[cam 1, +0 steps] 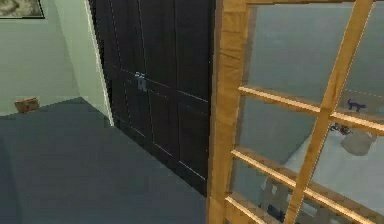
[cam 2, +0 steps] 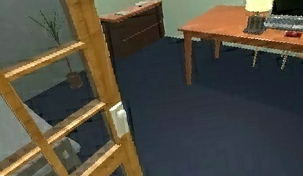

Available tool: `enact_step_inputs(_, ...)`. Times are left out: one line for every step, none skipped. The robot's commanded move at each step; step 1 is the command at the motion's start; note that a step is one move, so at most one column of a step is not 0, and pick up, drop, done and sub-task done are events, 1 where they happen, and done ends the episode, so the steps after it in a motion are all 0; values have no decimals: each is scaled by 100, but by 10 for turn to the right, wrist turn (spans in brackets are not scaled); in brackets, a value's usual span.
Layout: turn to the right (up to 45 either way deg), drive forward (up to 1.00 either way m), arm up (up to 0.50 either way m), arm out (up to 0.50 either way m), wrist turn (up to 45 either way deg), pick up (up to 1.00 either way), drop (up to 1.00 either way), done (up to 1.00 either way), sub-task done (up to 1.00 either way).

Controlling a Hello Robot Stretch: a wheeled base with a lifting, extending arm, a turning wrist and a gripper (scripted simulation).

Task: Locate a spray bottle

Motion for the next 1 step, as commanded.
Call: enact_step_inputs(0,10,0,0,0,0,0,0,0)
